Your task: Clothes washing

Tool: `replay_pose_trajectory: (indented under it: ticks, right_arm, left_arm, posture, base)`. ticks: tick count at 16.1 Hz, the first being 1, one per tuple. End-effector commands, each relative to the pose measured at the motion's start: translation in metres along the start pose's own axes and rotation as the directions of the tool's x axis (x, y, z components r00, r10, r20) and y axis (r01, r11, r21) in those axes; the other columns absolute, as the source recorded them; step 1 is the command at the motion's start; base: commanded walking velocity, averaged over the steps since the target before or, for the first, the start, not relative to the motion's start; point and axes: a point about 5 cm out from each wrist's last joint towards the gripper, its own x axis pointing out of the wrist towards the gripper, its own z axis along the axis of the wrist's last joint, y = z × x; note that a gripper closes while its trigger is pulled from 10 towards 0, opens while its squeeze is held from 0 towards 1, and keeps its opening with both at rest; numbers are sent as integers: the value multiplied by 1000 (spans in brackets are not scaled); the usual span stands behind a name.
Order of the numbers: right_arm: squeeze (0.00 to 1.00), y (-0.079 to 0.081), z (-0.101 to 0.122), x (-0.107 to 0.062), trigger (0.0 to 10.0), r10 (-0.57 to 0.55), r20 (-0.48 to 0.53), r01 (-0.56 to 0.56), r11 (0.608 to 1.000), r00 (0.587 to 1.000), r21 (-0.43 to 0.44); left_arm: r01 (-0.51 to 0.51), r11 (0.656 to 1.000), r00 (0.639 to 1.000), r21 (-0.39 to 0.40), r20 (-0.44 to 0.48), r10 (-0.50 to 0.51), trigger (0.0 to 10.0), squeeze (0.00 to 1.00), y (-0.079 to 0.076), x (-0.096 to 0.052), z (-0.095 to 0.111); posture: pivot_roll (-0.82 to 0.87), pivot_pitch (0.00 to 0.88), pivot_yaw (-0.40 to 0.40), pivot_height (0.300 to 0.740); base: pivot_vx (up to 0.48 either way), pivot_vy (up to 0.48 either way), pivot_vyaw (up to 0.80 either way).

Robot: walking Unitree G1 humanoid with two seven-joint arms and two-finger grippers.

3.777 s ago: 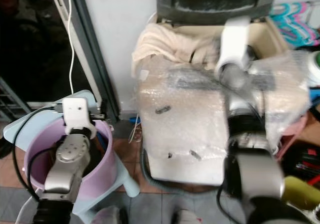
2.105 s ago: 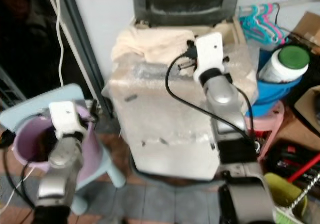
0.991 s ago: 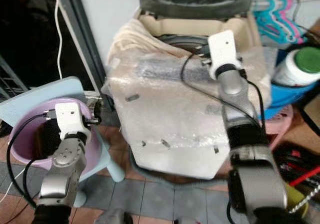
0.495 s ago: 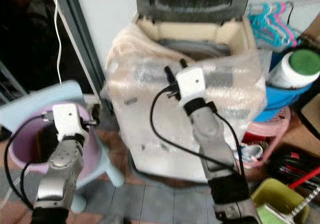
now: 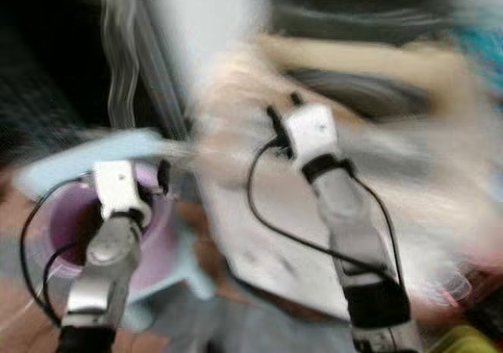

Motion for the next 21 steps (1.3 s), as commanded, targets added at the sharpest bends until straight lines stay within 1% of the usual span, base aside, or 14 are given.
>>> replay_pose_trajectory:
  ticks: [1, 4, 5, 6, 8, 9, 11, 12, 13, 14, 15, 18, 20, 21]
  right_arm:
    - [0, 9, 5, 2, 10000, 37, 20, -37, 999, 999, 14]
    - [0, 0, 0, 7, 10000, 8, -22, -8, 1000, 1000, 2]
    - [0, -8, -4, 13, 10000, -23, -61, 21, 999, 998, -34]
    - [0, -14, -6, 19, 10000, -33, -83, 30, 999, 996, -32]
    - [0, -27, -10, 45, 10000, -3, -163, -3, 999, 987, -33]
    - [0, -28, -11, 56, 10000, 42, -185, -50, 998, 982, -42]
    - [0, -33, -26, 68, 10000, 40, -301, -71, 993, 953, -94]
    - [0, -39, -38, 67, 6549, -18, -373, -24, 994, 928, -108]
    - [0, -40, -48, 64, 3294, -39, -424, -2, 995, 905, -97]
    - [0, -40, -54, 62, 2275, -33, -452, -9, 996, 891, -89]
    - [0, -40, -64, 56, 0, -16, -501, -20, 998, 866, -67]
    - [0, -46, -74, 51, 0, -27, -538, 12, 999, 843, -32]
    - [0, -50, -77, 49, 0, -62, -549, 63, 998, 833, -17]
    - [0, -53, -79, 48, 0, -92, -561, 122, 992, 823, 16]
  left_arm:
    - [-16, 1000, 1000, 10, 2, 16, 10000, 0, 6, 1, 1]
    - [-19, 1000, 1000, 9, 1, 19, 10000, 0, 7, 2, 2]
    - [-10, 1000, 1000, 16, -6, 10, 10000, 0, 5, 1, 1]
    - [-9, 1000, 1000, 18, -18, 9, 10000, 0, 4, 0, -1]
    - [-11, 1000, 1000, 16, -18, 12, 10000, 0, 4, 1, 1]
    - [-12, 1000, 1000, 16, -18, 13, 10000, 0, 4, 0, 2]
    - [-25, 1000, 999, 15, -24, 26, 10000, 0, 4, -4, 2]
    - [-41, 999, 999, 11, -31, 42, 10000, 0, 6, -8, 1]
    - [-54, 998, 998, 11, -35, 54, 10000, 0, 9, -10, 1]
    - [-58, 998, 998, 12, -38, 58, 10000, 0, 10, -11, 0]
    - [-60, 998, 997, 13, -44, 60, 10000, 0, 11, -11, -1]
    - [-45, 999, 997, 20, -55, 46, 10000, 0, 7, -9, -1]
    - [-36, 999, 998, 26, -58, 38, 10000, 0, 7, -7, -1]
    - [-36, 999, 998, 29, -58, 38, 10000, 0, 7, -6, 0]
  posture:
    - [-26, 0, 83, 740]
    - [-24, 1, 83, 740]
    - [-22, 2, 81, 740]
    - [-17, 4, 77, 740]
    - [-9, 18, 73, 740]
    - [-1, 28, 68, 740]
    - [22, 49, 41, 740]
    - [33, 51, 29, 740]
    - [39, 54, 22, 740]
    - [39, 54, 20, 740]
    - [32, 56, 20, 740]
    - [18, 55, 28, 740]
    - [23, 53, 36, 740]
    - [26, 59, 38, 740]
  base:
    - [296, 379, 0]
    - [290, 382, 0]
    - [0, 0, 0]
    - [0, 0, 0]
    - [0, 0, 0]
    - [0, 0, 0]
    - [0, 0, 0]
    - [0, 0, 0]
    - [0, 0, 0]
    - [0, 0, 0]
    - [0, 0, 0]
    - [0, 0, 0]
    - [0, 0, 0]
    - [0, 0, 0]
